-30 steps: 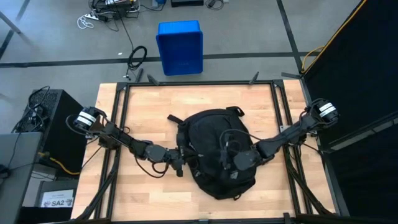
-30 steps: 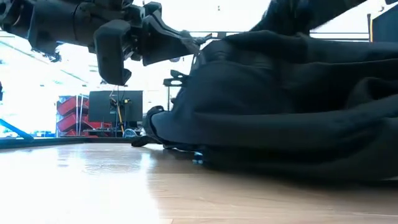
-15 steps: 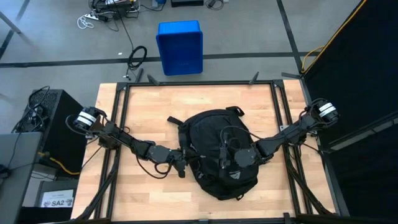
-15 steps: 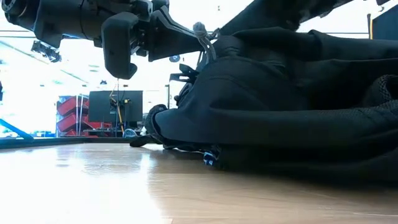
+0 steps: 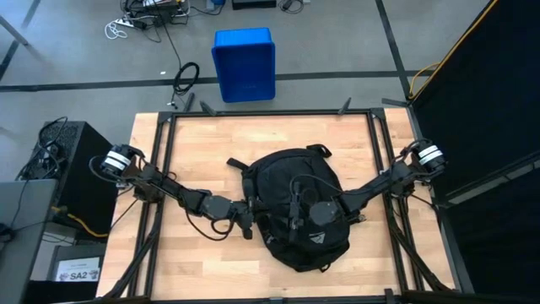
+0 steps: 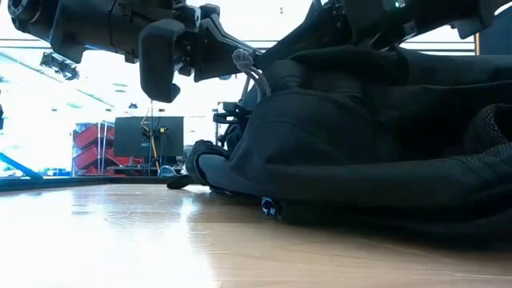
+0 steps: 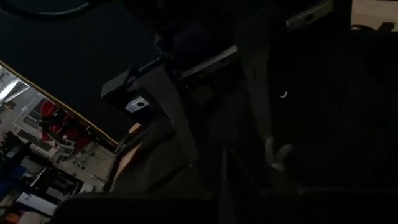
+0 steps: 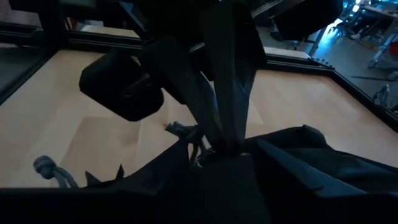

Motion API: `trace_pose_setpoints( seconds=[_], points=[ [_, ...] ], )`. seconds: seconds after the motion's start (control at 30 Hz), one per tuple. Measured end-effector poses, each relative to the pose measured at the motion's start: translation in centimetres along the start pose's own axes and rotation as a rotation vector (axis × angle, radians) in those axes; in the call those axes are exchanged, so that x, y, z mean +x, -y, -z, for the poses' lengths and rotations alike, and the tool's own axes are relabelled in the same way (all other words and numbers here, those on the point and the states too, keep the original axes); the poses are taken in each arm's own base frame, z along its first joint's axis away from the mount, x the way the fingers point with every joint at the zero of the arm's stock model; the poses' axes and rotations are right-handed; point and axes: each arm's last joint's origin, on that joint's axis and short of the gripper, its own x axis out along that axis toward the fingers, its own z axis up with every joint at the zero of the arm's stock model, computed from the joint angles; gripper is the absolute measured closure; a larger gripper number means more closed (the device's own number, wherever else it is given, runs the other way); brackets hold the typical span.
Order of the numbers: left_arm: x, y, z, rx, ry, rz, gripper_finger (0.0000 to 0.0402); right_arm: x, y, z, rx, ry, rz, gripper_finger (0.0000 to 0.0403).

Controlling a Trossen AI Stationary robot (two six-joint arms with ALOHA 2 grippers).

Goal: Unpack backpack
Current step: Open the black backpack

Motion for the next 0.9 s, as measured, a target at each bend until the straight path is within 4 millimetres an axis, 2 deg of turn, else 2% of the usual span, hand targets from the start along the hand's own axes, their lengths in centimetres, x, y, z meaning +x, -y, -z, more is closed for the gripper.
trace_pose_setpoints(
  seconds=[0.1, 0.23, 0.43, 0.57, 0.63, 0.7, 0.9],
  points=[
    [-0.3, -0.1, 0.2, 0.041, -0.112, -0.122, 0.0401, 0.0, 0.0, 0.1, -0.004, -0.007, 0.001, 0.0247],
    [-1.7, -0.5, -0.1, 0.128, -0.296, -0.293, 0.0401, -0.1, -0.2, 0.3, -0.019, -0.027, -0.004, 0.0245],
    [-5.0, -0.5, -0.3, 0.097, -0.315, -0.200, 0.0401, -0.3, -0.3, 0.4, -0.033, -0.042, 0.019, 0.0248],
    [-6.6, 0.0, 0.7, -0.067, -0.165, 0.040, 0.0401, -0.3, -0.3, 0.4, -0.034, -0.038, 0.019, 0.0248],
    [-6.8, 0.2, 1.4, -0.130, -0.086, 0.149, 0.0401, -0.3, -0.3, 0.3, -0.041, -0.030, 0.019, 0.0247],
    [-6.7, 0.2, 1.9, -0.168, -0.056, 0.153, 0.0401, -0.2, -0.2, 0.2, -0.056, -0.025, 0.022, 0.0247],
    [-5.3, 0.7, 4.0, -0.228, -0.136, 0.150, 0.0402, -0.1, -0.1, 0.2, -0.071, -0.024, 0.026, 0.0253]
  ],
)
